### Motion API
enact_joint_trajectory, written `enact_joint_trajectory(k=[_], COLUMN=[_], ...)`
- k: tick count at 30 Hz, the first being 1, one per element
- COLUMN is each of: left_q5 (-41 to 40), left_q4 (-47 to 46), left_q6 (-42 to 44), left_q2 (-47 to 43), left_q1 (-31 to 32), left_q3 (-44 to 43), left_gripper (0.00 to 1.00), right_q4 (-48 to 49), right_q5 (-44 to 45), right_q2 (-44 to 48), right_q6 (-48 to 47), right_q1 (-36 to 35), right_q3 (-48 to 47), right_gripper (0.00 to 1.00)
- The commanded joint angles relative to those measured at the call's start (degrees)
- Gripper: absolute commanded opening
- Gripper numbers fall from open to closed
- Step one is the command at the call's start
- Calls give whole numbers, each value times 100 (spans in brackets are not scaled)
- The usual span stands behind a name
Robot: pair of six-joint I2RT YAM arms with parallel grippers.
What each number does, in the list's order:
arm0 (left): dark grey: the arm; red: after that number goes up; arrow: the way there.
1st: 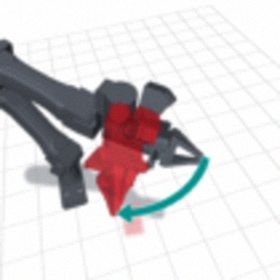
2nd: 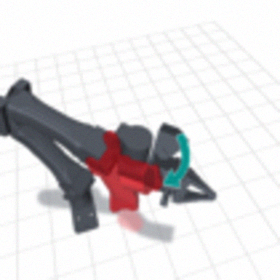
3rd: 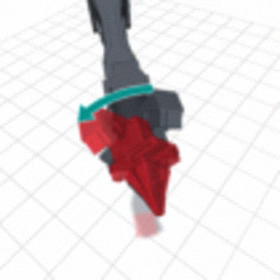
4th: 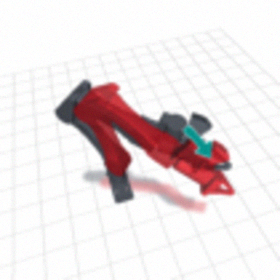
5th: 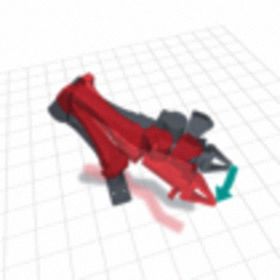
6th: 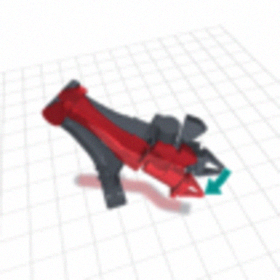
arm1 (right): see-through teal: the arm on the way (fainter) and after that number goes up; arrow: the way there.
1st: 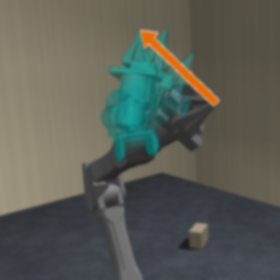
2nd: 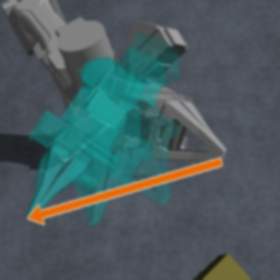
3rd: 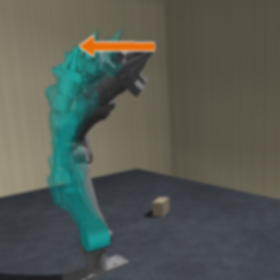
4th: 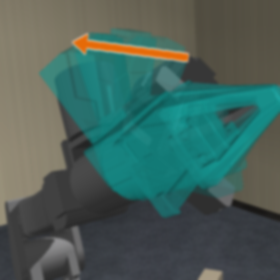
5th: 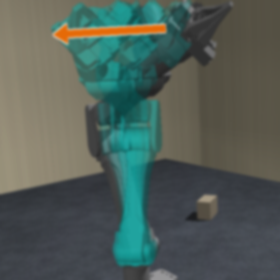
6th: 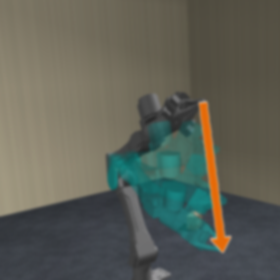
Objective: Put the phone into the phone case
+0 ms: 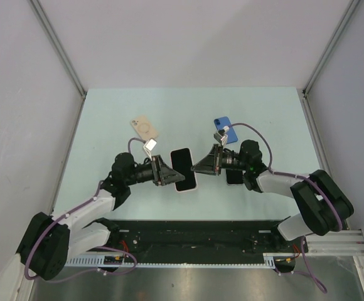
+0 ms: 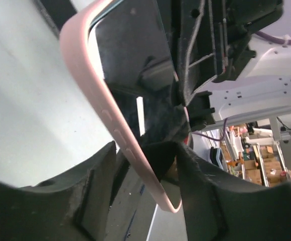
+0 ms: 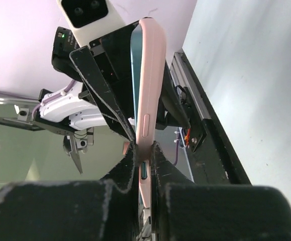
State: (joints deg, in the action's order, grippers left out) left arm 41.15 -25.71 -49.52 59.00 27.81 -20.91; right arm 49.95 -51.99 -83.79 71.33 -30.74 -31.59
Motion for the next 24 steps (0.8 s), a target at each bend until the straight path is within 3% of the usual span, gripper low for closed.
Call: enact_joint_trajectory(k=[1,3,5,9,10,12,17,24], left_q5=[429,508,613,1096,1176,1308,1703,1985], left_q4=[-1005,-1058,-1050,-1076,-1102,-1102,-1050,-1111], left_q6=[-497,-541,-507,-480,-480,-480,-480,-489], left_q2=[138,138,155,208,191,164,164,296], left_q1=[-22,-22,-22,-22,-13,-13,-13,-4], left_q3=[69,61,25,-36,-36,-36,-45,-63], left_gripper=[48,33,18,3,0,0,0,0], right_q4=[1271,1210,826,51,-72,-485,-1635,-1682], right_q5=[-136,-163,-163,-84,-84,-92,-171,-259], right_q2=[12,64,169,486,582,670,724,452], right_q6=[470,312,-11,-636,-768,-1162,-2087,-2238], right_q1=[-134,-169,-169,-55,6,68,121,183], right_q3=[-13,-5,-13,-31,-75,-154,-645,-1032], right_gripper=[0,4,16,45,56,63,67,66])
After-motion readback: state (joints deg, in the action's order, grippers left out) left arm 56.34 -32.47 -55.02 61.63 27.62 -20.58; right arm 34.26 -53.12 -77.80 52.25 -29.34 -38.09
